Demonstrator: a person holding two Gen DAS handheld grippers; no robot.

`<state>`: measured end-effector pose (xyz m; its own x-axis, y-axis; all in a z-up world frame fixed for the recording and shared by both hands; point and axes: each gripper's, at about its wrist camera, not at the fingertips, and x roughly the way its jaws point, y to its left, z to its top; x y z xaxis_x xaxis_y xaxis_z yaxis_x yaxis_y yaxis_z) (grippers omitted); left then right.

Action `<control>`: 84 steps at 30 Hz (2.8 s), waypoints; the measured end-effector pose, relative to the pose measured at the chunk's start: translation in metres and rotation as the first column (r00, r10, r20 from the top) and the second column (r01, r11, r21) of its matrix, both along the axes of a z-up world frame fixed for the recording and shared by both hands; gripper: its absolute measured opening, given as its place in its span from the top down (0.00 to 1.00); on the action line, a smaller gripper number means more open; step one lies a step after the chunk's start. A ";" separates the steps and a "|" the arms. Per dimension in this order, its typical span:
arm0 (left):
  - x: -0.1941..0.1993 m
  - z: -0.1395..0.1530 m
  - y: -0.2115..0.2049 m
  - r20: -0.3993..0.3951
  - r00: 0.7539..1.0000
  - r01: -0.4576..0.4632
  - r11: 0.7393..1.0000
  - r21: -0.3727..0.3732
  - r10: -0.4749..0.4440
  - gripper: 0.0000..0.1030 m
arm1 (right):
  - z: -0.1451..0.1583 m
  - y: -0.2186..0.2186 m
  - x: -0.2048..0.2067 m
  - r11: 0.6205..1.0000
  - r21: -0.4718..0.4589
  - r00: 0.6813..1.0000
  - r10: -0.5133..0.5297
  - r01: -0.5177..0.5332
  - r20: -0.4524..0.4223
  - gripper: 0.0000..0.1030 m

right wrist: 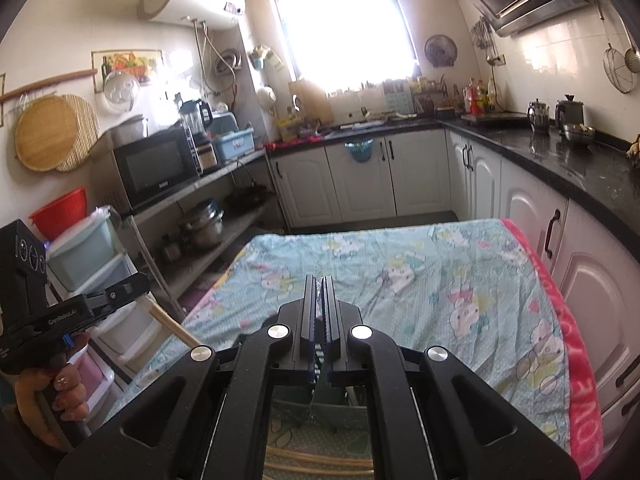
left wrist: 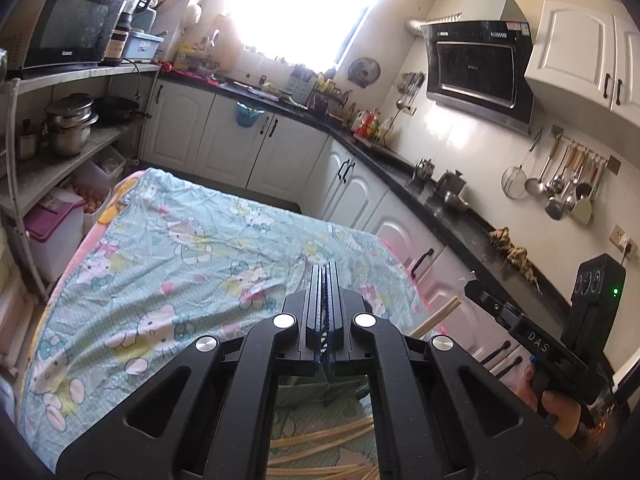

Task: Organize utensils
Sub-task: 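Lower both held chopsticks into the green basket and open both tools, then withdraw both open tools from the basket back over the chopsticks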

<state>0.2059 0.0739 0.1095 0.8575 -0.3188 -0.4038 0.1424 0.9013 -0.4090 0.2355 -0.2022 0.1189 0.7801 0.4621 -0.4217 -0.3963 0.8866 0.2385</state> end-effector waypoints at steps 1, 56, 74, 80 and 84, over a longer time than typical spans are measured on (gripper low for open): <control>0.001 -0.002 -0.001 -0.004 1.000 0.000 1.000 0.004 0.000 1.00 | -0.003 0.002 0.000 1.000 -0.008 1.000 0.000 0.000 -0.004 0.97; -0.102 -0.011 0.008 0.072 0.992 -0.109 0.994 0.027 0.107 0.10 | -0.006 -0.019 -0.103 0.992 -0.121 0.990 0.001 0.017 0.141 0.24; -0.111 -0.058 -0.009 -0.036 0.996 -0.077 0.993 0.087 0.080 0.10 | -0.040 -0.016 -0.124 0.988 -0.157 0.997 0.009 0.003 0.077 0.22; -0.110 -0.074 -0.006 -0.085 0.993 -0.079 0.993 0.089 0.087 0.10 | -0.053 -0.019 -0.123 0.985 -0.171 0.999 -0.001 0.009 0.047 0.22; -0.110 -0.087 -0.004 -0.120 0.989 -0.080 0.992 0.093 0.091 0.10 | -0.062 -0.021 -0.123 0.984 -0.180 1.000 -0.004 0.009 0.025 0.22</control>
